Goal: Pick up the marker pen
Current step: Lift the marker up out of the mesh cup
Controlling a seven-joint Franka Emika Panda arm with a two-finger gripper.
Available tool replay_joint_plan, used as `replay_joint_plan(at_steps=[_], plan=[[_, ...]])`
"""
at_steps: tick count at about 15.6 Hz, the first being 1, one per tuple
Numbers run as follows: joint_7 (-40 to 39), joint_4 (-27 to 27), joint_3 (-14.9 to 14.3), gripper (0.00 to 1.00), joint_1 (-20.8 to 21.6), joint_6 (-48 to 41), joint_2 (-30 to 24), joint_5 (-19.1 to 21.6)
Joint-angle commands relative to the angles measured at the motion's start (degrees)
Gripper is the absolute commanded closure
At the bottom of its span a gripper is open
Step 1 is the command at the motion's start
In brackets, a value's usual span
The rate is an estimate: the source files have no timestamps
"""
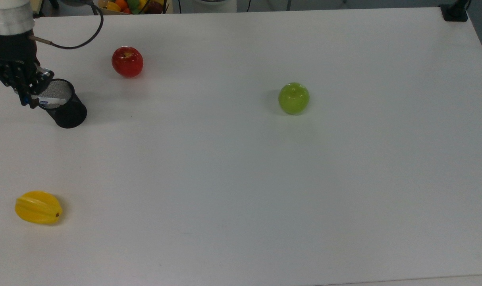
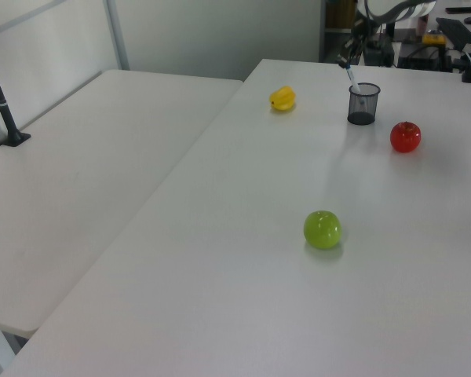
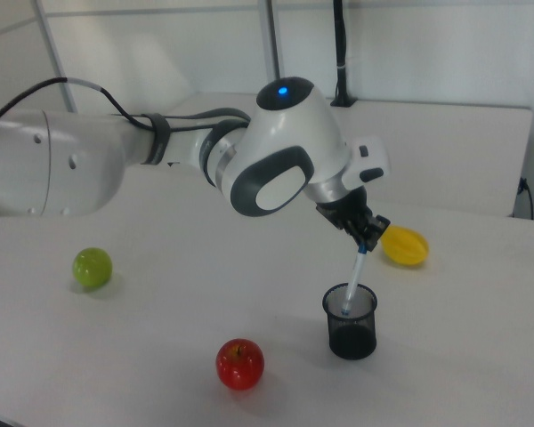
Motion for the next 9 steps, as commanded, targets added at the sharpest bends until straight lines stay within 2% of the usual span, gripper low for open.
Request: replay_joint_plan(at_steps=[1,5,9], plan=[[-1.37,-1.47,0.32,0.95,0.31,0.12,-5.27,1.74],[-0.32,0.55,0.5,0.95,1.36,-2.06,-5.71,1.83],[3.1,5.29,0.5,0.95,4.26,-17.24,-7.64,1.83]])
